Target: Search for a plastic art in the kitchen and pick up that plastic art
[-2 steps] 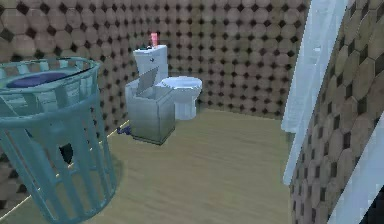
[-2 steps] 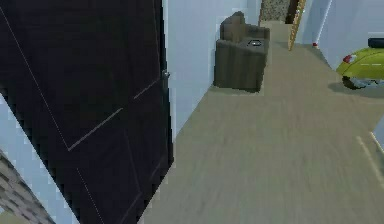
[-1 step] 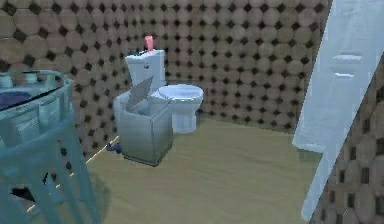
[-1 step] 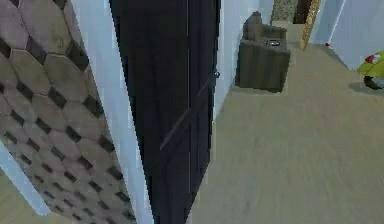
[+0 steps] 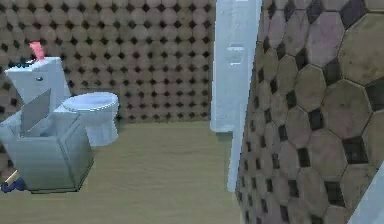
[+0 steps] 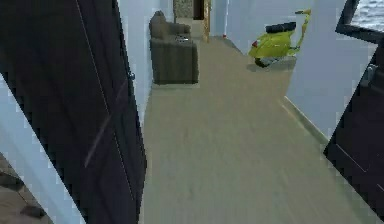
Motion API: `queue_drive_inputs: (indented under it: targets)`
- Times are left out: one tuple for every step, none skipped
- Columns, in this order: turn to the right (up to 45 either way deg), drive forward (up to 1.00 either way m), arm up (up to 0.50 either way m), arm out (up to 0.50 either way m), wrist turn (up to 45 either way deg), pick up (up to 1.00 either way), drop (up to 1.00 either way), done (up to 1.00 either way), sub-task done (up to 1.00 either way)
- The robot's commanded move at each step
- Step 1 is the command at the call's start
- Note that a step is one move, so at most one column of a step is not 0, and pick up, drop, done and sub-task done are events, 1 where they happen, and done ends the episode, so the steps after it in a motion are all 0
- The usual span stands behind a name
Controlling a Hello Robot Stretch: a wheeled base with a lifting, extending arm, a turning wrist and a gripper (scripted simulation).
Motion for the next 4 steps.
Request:
queue_drive_inputs:
  targets:
    - [0.0, 1.00, 0.00, 0.00, 0.0, 0.00, 0.00, 0.00, 0.00]
    - [0.0, 0.60, 0.00, 0.00, 0.0, 0.00, 0.00, 0.00, 0.00]
    - [45.0, 0.00, 0.00, 0.00, 0.0, 0.00, 0.00, 0.00, 0.00]
    - [36.0, 0.00, 0.00, 0.00, 0.0, 0.00, 0.00, 0.00, 0.00]
